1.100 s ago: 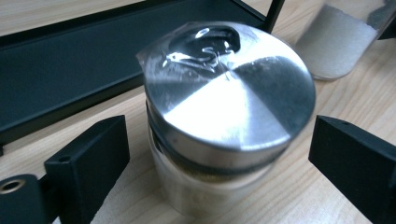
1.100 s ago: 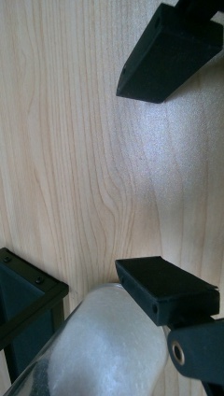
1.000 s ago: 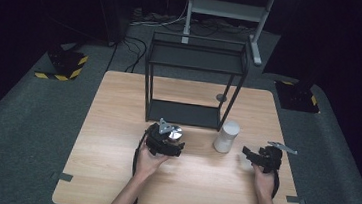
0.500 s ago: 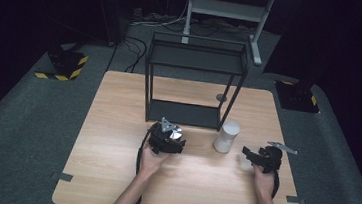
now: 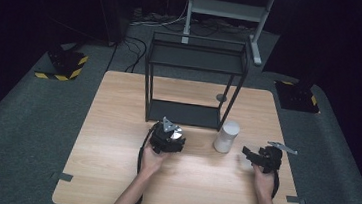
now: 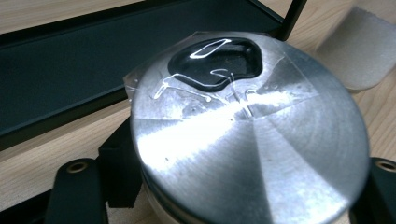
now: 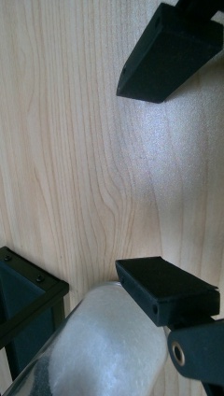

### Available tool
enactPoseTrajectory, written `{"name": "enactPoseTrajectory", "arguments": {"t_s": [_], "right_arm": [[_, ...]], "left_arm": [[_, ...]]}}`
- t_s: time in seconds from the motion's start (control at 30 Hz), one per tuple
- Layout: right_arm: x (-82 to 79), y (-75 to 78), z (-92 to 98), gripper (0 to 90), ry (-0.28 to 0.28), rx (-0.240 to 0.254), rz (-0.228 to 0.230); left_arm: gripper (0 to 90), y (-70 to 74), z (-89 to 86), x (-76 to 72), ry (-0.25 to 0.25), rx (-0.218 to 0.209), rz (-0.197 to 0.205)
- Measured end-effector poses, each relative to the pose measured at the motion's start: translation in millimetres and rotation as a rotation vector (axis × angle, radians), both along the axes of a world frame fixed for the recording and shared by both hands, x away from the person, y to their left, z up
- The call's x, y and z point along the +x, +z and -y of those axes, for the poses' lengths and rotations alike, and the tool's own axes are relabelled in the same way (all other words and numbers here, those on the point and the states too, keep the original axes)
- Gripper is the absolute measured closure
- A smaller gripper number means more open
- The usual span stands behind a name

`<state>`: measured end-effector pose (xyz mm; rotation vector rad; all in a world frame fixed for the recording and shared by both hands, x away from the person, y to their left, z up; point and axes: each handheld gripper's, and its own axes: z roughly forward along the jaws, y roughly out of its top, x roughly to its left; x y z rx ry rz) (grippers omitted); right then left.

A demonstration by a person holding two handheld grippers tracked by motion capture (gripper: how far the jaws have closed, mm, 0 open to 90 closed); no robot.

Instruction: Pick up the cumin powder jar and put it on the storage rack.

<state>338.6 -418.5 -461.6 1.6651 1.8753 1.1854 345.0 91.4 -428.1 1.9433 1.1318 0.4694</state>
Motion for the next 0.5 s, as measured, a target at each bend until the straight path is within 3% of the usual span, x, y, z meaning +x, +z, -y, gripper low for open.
{"name": "enactPoseTrajectory", "arguments": {"t_s": [0.5], "right_arm": [[-0.2, -0.3, 0.7, 13.4, 0.000, 0.005, 0.000]], "left_arm": [[30.5, -1.9, 3.5, -4.5, 0.015, 0.008, 0.022]]}}
